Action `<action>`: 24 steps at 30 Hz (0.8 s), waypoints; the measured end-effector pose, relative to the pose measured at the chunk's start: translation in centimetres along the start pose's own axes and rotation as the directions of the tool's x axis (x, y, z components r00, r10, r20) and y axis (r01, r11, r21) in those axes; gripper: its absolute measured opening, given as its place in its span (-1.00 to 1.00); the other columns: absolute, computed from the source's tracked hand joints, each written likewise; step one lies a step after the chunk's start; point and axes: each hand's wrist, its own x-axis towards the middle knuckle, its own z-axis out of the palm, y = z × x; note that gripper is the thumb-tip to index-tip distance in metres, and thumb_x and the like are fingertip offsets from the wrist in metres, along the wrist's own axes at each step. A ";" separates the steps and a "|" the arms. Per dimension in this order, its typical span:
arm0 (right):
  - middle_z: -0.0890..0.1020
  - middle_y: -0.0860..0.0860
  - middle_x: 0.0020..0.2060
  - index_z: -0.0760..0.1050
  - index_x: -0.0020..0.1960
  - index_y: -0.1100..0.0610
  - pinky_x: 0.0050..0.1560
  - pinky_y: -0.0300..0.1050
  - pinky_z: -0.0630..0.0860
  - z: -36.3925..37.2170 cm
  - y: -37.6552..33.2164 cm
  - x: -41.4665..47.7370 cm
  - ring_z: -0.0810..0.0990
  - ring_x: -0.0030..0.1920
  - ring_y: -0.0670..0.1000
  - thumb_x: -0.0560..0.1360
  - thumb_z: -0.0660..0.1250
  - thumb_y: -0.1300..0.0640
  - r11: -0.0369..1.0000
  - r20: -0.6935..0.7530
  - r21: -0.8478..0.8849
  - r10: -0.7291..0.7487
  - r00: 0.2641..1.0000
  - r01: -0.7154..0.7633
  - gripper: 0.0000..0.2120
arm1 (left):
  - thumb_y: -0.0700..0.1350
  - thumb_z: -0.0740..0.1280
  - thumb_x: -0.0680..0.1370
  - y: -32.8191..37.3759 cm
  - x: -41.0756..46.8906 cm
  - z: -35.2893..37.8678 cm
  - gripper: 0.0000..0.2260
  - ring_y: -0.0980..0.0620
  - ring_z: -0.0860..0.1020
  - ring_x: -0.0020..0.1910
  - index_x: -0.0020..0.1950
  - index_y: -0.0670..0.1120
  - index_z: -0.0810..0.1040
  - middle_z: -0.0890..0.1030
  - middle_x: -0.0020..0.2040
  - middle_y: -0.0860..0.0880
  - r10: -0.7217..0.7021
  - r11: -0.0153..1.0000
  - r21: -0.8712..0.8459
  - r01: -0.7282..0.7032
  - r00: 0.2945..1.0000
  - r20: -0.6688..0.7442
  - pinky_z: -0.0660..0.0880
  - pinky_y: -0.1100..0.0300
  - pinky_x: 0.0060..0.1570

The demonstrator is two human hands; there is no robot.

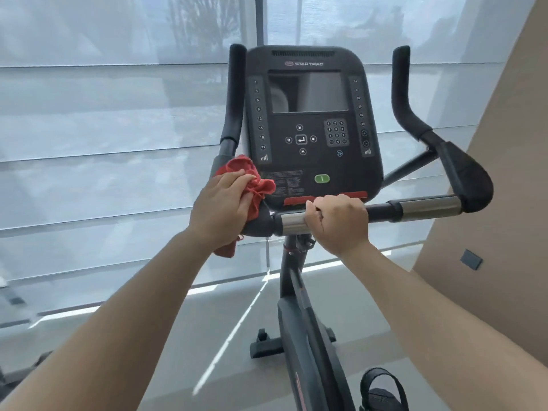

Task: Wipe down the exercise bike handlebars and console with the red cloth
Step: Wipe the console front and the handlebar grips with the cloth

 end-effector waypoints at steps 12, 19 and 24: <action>0.49 0.02 -0.49 0.39 -0.41 0.12 -0.26 -0.08 0.45 0.0 0.0 -0.4 0.44 -0.43 0.05 0.53 0.10 -0.04 0.999 0.005 0.022 0.029 1.000 -0.029 -0.60 | -0.06 0.11 0.61 0.1 2.3 0.4 -0.68 -0.06 0.30 0.37 0.35 -0.02 0.41 0.41 0.37 -0.01 -0.009 0.996 0.093 0.008 1.000 0.010 0.22 -0.03 0.37; 0.52 0.04 -0.48 0.44 -0.40 0.14 -0.26 -0.04 0.49 0.1 0.0 -0.3 0.47 -0.43 0.06 0.52 0.12 -0.03 0.999 0.000 0.023 0.037 0.999 -0.037 -0.60 | -0.02 0.06 0.62 0.5 2.5 0.4 -0.67 -0.03 0.28 0.38 0.36 0.02 0.39 0.40 0.39 0.03 -0.054 0.991 0.121 0.051 0.998 0.025 0.15 0.03 0.39; 0.50 0.04 -0.50 0.42 -0.41 0.15 -0.26 -0.06 0.48 -0.1 -0.2 -0.4 0.45 -0.44 0.05 0.52 0.12 -0.01 0.998 -0.022 0.033 0.050 0.999 -0.049 -0.60 | -0.02 0.07 0.61 1.3 -0.3 0.2 -0.66 -0.04 0.31 0.35 0.36 0.01 0.38 0.41 0.37 0.02 -0.010 0.995 0.100 0.008 1.000 0.020 0.15 0.03 0.39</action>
